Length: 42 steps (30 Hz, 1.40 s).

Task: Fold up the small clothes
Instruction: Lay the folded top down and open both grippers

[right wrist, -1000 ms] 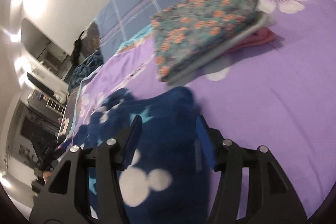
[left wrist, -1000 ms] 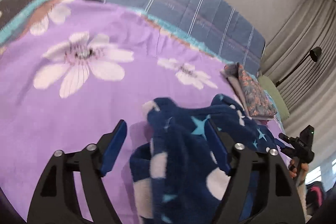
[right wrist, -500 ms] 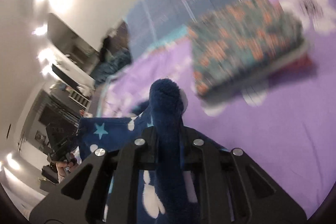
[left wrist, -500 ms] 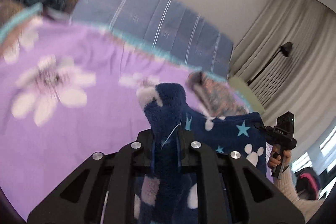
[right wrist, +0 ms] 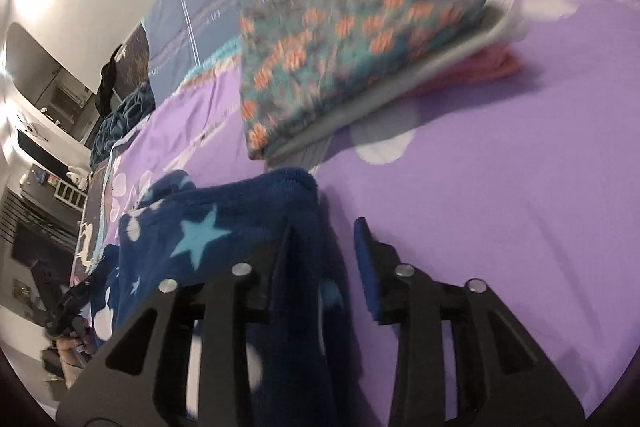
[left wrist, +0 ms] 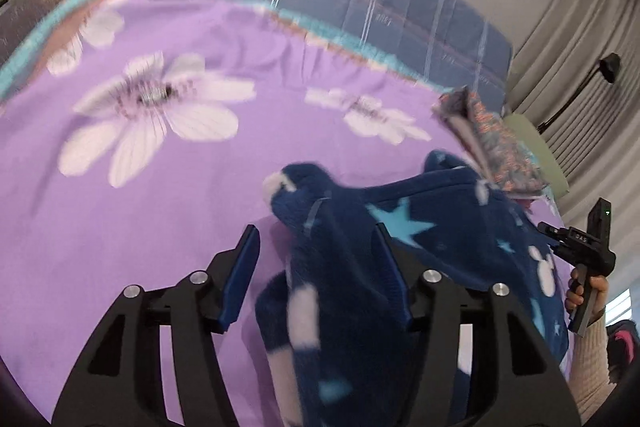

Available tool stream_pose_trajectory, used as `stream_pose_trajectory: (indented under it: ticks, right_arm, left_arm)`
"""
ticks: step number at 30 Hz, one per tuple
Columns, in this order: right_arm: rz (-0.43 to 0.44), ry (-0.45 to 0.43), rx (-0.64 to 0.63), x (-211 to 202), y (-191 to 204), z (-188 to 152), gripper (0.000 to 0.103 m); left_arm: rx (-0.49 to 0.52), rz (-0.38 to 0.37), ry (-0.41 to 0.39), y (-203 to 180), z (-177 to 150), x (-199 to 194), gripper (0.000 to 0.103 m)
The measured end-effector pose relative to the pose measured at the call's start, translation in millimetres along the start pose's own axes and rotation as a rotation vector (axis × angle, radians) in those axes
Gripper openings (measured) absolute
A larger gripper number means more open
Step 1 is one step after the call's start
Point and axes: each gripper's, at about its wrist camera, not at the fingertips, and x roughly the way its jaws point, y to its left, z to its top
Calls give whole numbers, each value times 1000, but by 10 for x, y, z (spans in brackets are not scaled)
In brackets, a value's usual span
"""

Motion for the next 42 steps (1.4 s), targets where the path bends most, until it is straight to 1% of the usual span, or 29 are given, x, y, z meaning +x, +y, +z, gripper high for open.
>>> stream_pose_trajectory:
  ticks: [2,4,6,7,8,9,10,11,12,13,14,16,18,19,20,22,25,27,28,29,31,33,35,37,39,40,41,42]
  right_arm:
    - [23,-38,-42,-262,64,-93,34]
    - [63,-61,-82,-479,133,-228,34]
    - [114,-80,-147,-697,294,-497,34]
    - [125,-85,-184,-765,379,-652,34]
    - [119,-87,-212,-752,454,-739,35]
    - [89,-94,-253,-755,532,-921,37]
    - [66,-98,-273,-776,526,-1004,40]
    - [1,-98,-291,-682,558,-1187,40]
    - [-64,-90,-298,-600,534,-1308,39]
    - [-157,-92,-321,-487,491,-1442,38]
    - [-219,-114,-358,-426,471,-1562,38]
    - [-283,-159,-397,-441,523,-1696,39]
    - [-317,-162,-405,-481,602,-1697,40]
    - [-324,-161,-396,-508,621,-1680,42]
    - [-326,-163,-381,-550,626,-1678,46]
    - [-313,-176,-365,-649,622,-1705,53]
    - [-273,-192,-337,-803,628,-1782,54]
    - [-196,-174,-297,-857,703,-1849,54]
    - [-161,-168,-297,-873,776,-1890,55]
    - [-143,-165,-310,-876,854,-1922,57]
    - [-124,-173,-376,-877,1073,-2014,60]
    - [-120,-184,-433,-866,1225,-2085,62]
    - [-101,-170,-472,-834,1334,-2163,67]
    - [-93,-144,-486,-768,1362,-2206,70]
    - [-141,-79,-482,-585,1318,-2260,72]
    - [-169,-33,-461,-453,1242,-2286,72]
    - [-167,-13,-440,-379,1174,-2309,73]
    - [-161,-17,-429,-368,1150,-2320,73]
  left_arm:
    - [44,-18,-66,-153,-79,-300,59]
    - [87,-30,-90,-289,-200,-508,59]
    - [136,-17,-82,-445,-387,-612,59]
    - [144,-11,-71,-485,-459,-601,59]
    - [164,2,-40,-534,-593,-564,59]
    - [191,35,1,-569,-720,-494,59]
    - [226,95,39,-587,-855,-400,60]
    - [326,223,46,-630,-1079,-259,63]
    - [387,265,6,-661,-1208,-257,67]
    - [420,294,-30,-696,-1294,-262,68]
    - [382,299,-22,-687,-1291,-282,69]
    - [288,270,3,-608,-1219,-315,69]
    - [270,272,7,-583,-1185,-365,70]
    - [279,282,-7,-613,-1180,-429,70]
    - [291,285,-25,-670,-1201,-509,70]
    - [304,249,-69,-767,-1253,-684,70]
    - [298,129,-123,-904,-1353,-931,70]
    - [311,95,-133,-981,-1392,-954,71]
    - [324,92,-122,-1008,-1404,-916,72]
    - [330,109,-106,-1024,-1404,-850,74]
    - [325,165,-45,-1011,-1457,-668,74]
    - [327,192,-5,-996,-1534,-521,80]
    - [371,208,-29,-1013,-1629,-476,83]
    - [383,216,-30,-1020,-1629,-451,84]
    - [377,205,-25,-1010,-1624,-453,84]
    - [374,200,-24,-1000,-1612,-453,84]
    - [375,194,-23,-990,-1612,-456,84]
    - [378,193,-24,-983,-1611,-462,84]
